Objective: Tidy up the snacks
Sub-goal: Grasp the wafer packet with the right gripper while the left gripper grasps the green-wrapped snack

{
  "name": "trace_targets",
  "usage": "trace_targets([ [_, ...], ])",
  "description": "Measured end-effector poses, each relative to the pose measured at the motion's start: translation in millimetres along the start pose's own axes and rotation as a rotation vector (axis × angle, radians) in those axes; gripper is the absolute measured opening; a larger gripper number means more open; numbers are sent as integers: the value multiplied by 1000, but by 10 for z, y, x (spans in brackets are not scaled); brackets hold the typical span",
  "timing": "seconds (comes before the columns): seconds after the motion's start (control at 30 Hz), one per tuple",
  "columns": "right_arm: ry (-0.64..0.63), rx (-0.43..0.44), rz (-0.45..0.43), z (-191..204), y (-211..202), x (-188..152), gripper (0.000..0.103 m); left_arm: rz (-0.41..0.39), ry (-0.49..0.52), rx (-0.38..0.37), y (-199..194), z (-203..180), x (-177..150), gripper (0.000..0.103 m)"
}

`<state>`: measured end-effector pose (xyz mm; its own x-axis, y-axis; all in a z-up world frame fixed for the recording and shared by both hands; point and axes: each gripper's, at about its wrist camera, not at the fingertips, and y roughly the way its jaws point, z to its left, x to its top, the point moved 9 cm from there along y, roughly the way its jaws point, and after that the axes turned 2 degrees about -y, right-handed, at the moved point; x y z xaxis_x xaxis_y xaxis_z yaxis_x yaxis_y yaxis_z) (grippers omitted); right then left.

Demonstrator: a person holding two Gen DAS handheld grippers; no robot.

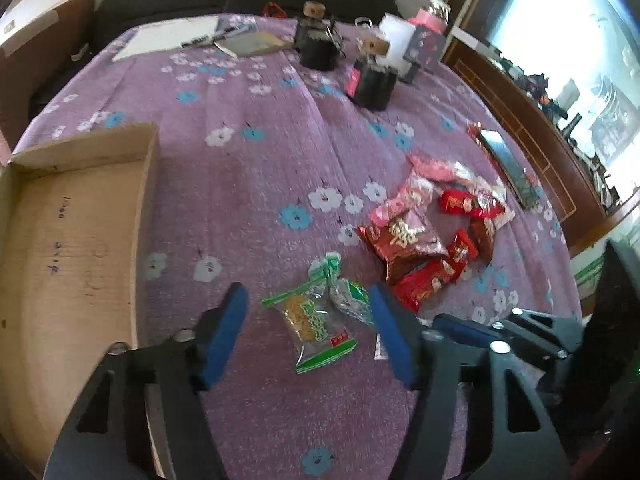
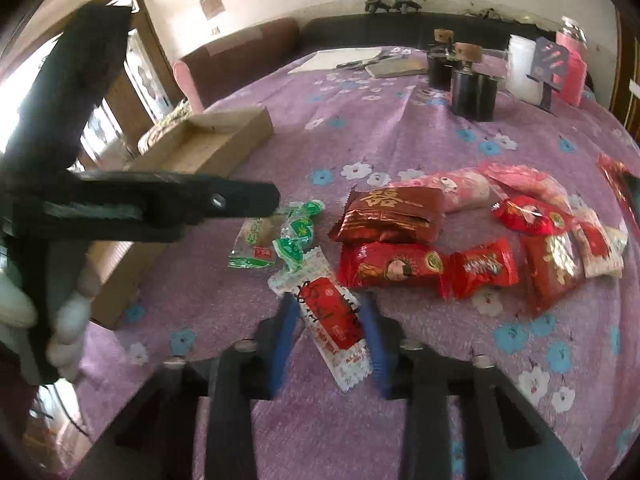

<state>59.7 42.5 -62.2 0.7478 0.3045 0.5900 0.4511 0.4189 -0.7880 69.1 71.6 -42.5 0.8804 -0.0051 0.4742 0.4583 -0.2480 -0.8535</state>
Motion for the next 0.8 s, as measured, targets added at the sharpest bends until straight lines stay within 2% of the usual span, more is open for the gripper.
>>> trace_targets([
  [0.03,5,-9,-3,-26,-36,-6,12,5,4,8,29,2,-6,57],
  [0.07,8,-22,0,-55,-61,-23,9,8,11,17,57,-2,-16,55],
  [0.2,30,-27,14,-166,-83,-91,13,3,24,36,99,15,-42,55],
  [0.3,64,13,-14,-233,-155,-99,16,7,8,29,101,52,-44,55],
  [0.37,82,32,-32,-263,-191,-86,41,21,-20,12,106,92,-56,55],
  [0.43,63,37,-47,-236,-215,-64,54,32,-49,-25,122,115,-70,55],
  [0.53,21,38,-42,-137,-171,-16,54,46,-84,-76,150,116,-85,55],
  [0.7,-76,-15,6,10,71,31,54,62,-164,-182,139,106,-87,55],
  [0.73,-92,-28,10,29,107,31,53,62,-174,-192,142,112,-82,55],
  [0.8,-98,-46,11,46,115,42,44,61,-170,-190,145,106,-74,55],
])
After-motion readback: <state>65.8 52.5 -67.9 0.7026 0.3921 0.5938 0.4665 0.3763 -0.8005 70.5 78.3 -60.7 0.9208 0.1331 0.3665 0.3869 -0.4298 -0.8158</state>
